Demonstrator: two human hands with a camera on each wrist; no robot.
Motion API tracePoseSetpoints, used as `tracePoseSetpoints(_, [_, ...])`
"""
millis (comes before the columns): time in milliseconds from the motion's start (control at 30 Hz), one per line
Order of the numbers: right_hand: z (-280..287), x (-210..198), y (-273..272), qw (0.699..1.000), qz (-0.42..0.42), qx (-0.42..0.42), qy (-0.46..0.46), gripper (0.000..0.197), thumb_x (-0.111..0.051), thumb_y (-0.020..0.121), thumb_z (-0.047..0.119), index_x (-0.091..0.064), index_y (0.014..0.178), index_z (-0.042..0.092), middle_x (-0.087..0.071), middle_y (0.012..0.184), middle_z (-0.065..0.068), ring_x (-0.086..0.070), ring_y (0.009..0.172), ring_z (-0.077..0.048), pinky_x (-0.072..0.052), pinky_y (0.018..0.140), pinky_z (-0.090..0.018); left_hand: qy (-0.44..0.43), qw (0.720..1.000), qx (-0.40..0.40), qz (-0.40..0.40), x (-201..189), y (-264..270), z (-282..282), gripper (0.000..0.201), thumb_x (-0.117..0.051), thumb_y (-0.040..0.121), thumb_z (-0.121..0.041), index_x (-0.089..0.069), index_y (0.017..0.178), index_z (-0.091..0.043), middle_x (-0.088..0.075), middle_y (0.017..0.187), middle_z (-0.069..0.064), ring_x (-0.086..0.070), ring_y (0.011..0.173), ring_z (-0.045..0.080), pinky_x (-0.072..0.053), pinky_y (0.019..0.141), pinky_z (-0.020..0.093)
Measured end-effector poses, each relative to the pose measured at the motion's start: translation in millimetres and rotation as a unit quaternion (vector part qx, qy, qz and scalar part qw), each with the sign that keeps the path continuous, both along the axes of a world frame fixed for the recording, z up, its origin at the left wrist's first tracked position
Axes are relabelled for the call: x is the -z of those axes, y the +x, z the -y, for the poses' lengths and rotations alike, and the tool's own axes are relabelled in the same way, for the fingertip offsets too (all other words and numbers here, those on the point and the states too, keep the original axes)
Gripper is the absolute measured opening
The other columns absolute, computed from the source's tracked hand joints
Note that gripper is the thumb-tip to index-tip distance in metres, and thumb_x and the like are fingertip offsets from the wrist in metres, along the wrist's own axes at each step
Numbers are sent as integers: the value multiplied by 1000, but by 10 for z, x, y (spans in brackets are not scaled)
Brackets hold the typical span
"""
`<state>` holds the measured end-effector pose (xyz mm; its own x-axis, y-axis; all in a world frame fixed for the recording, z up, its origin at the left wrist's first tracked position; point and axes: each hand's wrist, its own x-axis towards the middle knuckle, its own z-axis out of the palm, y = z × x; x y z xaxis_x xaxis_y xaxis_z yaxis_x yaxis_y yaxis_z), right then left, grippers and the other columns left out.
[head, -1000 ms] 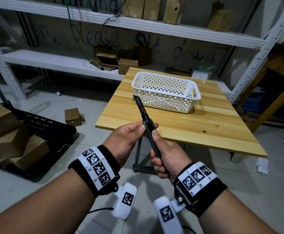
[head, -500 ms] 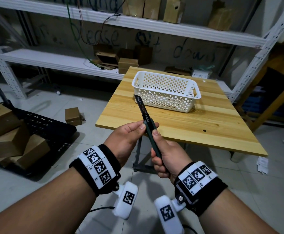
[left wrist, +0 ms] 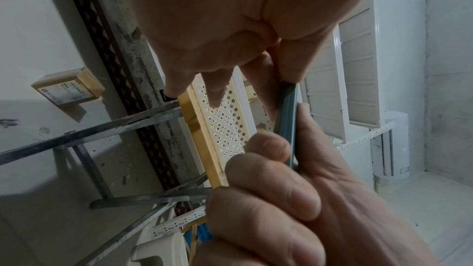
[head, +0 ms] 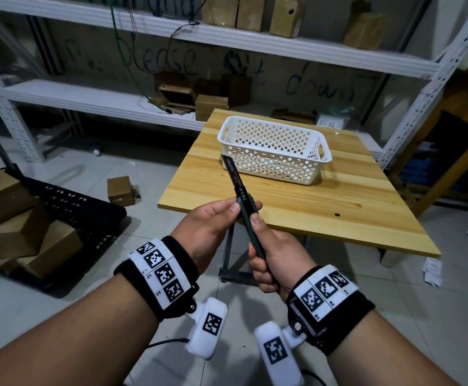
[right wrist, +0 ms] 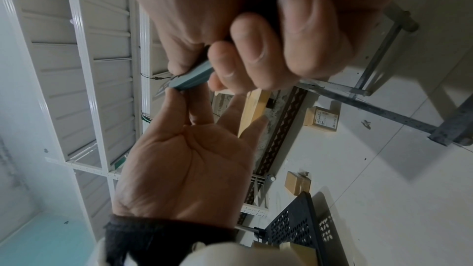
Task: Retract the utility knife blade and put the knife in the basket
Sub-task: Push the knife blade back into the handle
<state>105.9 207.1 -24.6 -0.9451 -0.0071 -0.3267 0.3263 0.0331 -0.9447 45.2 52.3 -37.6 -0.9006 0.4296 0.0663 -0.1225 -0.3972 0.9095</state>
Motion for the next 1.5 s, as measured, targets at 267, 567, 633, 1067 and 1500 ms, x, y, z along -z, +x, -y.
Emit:
tracePoseSetpoints(267, [1, -14, 6, 1000, 6, -2, 0, 62, -49, 85, 76, -54, 76, 15, -38, 52, -1, -30, 41, -16, -24, 43, -22, 5, 1000, 3, 1, -2, 0, -19, 32, -52, 103, -13, -69, 124, 4, -71, 132, 20, -56, 136, 38, -45, 106, 34])
tracePoseSetpoints(567, [9, 2, 3, 1000, 10, 1, -1, 61, -49, 86, 75, -54, 77, 15, -38, 53, -1, -29, 41, -16, -23, 44, -23, 21, 1000, 13, 14, -37, 28, -12, 29, -51, 104, -11, -71, 120, 2, -71, 132, 21, -56, 135, 40, -50, 101, 29])
tracePoseSetpoints(633, [6, 3, 4, 1000, 10, 1, -2, 61, -49, 86, 75, -54, 77, 15, -38, 53, -1, -29, 41, -16, -23, 44, -22, 19, 1000, 13, 17, -39, 28, -12, 28, -51, 104, -11, -73, 118, 0, -72, 131, 21, -55, 135, 40, -50, 102, 30])
tracePoseSetpoints(1067, [-4, -10, 30, 1000, 9, 1, -14, 60, -50, 87, 73, -54, 77, 14, -38, 53, -2, -29, 40, -16, -23, 42, -20, 24, 999, 25, 23, -65, 44, -21, 28, -51, 104, -12, -72, 119, -1, -72, 132, 20, -58, 133, 37, -55, 96, 25])
tracePoseSetpoints(1500, [7, -10, 46, 1000, 7, -5, -23, 58, -50, 88, 72, -55, 80, 14, -40, 54, -2, -30, 40, -15, -24, 41, -21, 26, 999, 25, 26, -68, 35, -2, 28, -50, 104, -11, -72, 119, -1, -71, 132, 20, -56, 135, 40, -56, 98, 27])
